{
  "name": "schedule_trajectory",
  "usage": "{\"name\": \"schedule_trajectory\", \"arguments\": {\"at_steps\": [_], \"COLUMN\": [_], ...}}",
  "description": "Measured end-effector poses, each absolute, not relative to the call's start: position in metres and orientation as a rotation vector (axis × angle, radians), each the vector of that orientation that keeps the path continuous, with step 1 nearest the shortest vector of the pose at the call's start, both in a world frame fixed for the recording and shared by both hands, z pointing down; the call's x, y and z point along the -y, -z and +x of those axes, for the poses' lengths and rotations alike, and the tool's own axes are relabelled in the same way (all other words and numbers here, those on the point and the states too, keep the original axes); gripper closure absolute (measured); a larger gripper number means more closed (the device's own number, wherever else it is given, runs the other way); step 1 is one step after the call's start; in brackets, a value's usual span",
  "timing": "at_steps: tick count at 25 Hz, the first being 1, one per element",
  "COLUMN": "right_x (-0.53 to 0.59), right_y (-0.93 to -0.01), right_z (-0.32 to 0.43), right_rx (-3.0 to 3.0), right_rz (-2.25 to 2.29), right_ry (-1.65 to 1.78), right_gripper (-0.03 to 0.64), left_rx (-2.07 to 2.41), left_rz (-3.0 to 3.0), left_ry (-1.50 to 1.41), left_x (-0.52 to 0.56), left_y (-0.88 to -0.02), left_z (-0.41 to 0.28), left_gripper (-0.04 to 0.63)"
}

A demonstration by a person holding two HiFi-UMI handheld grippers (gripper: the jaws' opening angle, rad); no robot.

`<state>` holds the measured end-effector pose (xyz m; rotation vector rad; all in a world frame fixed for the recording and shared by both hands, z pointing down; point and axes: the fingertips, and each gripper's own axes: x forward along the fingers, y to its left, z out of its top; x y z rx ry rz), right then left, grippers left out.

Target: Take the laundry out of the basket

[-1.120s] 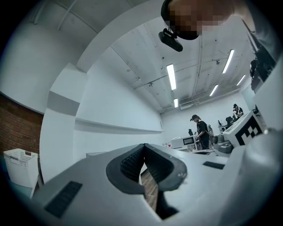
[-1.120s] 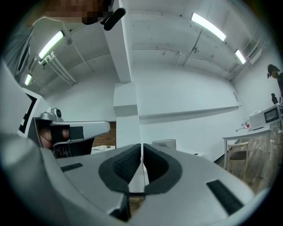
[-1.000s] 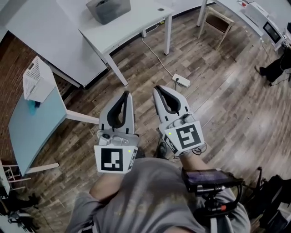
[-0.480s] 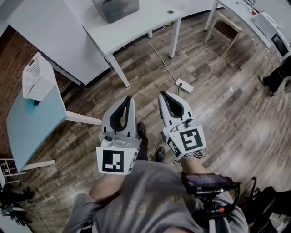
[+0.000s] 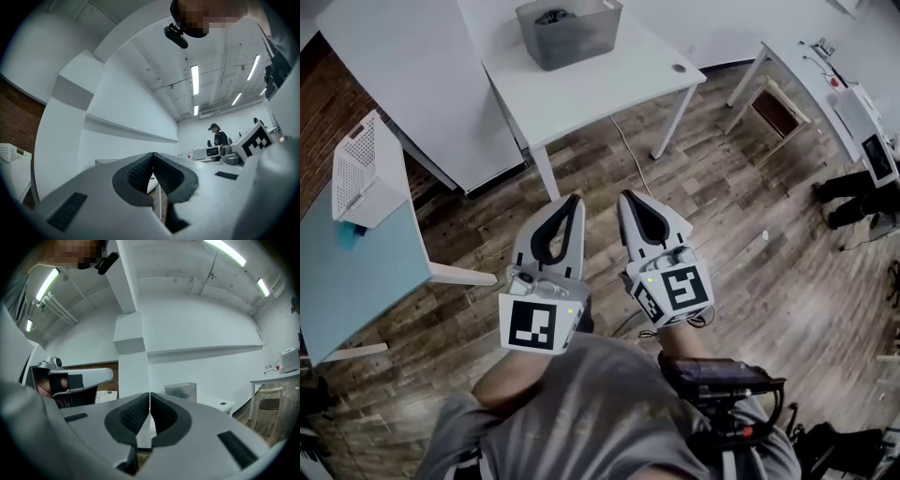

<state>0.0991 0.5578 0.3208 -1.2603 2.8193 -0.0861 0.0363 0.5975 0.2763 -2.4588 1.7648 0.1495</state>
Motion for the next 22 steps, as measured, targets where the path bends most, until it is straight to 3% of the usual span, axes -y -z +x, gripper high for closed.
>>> {"name": "schedule_trajectory", "arguments": {"at_steps": [9,22], "right_x": [-0.488,-0.414], "right_y": [-0.303,-0.29], "right_z": [0.043,0.06], "right_rx": [-2.825,-2.775], "right_rz": [-1.263,-1.307], "right_ry": [0.043,-0.003], "right_gripper": [0.607,0.607], "left_rx": [-1.767,-1.757], "left_rz": [-2.463,-2.512], "left_ry": [-0.204,-0.189], "left_x": [-0.526,-0.454], "left_y": [-0.269,-0.284], "left_z": [-0.026,-0.016], "left_gripper": [0.588,0.588]}}
